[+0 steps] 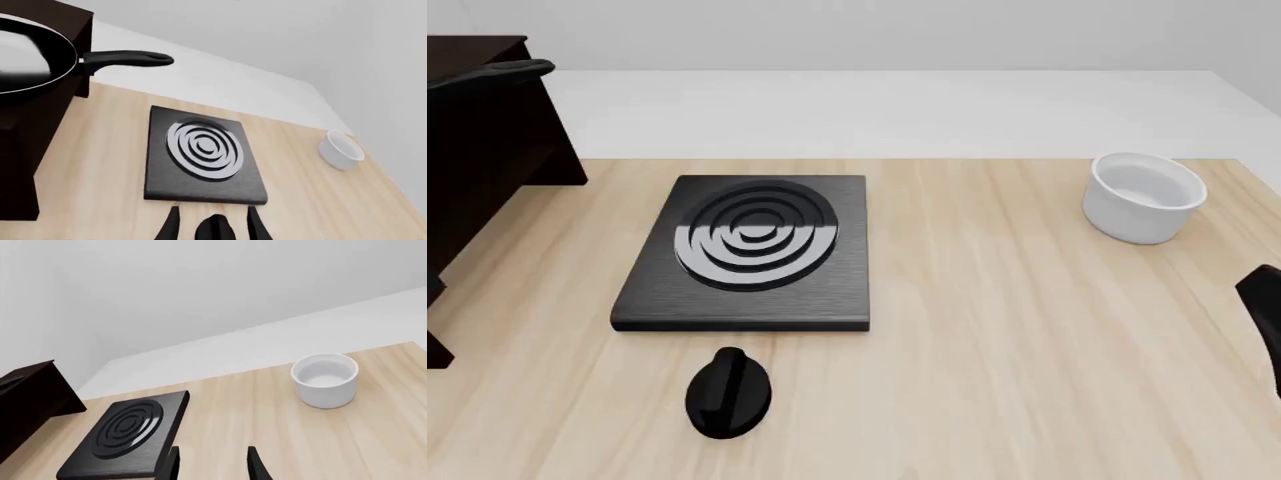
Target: Put the frying pan on the cabinet shelf.
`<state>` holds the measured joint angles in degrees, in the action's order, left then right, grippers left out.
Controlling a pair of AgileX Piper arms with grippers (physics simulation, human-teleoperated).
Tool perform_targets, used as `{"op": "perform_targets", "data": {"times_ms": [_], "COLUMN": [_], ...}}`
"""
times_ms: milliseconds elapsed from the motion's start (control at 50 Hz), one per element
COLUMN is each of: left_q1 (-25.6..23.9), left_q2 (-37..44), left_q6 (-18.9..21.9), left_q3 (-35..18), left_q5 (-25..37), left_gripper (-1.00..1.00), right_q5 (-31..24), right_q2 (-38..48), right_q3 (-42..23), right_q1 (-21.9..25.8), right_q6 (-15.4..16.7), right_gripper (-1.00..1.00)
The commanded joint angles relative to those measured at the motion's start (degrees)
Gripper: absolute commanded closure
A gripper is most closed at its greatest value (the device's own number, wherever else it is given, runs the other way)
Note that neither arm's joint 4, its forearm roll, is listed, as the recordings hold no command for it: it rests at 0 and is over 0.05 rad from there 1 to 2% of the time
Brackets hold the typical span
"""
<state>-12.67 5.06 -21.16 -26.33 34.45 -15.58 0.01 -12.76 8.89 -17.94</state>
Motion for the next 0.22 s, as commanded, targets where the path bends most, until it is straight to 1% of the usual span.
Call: {"op": "perform_targets", "data": {"times_ms": [20,220], "left_q1": [0.7,1.2], "left_q2": [-5.0,-5.0], "left_q6": [1.4,0.4], "left_q3": [0.6,0.3], "left_q5": [3.6,4.2], "left_gripper": [-1.00,-1.00], "right_q5": [0.1,0.2], "right_q2": [0.0,0.0], "right_q3": [0.1,0.2], "right_q1": [0.1,0.1], "right_q6": [0.0,0.2], "right_gripper": [-1.00,-1.00]}}
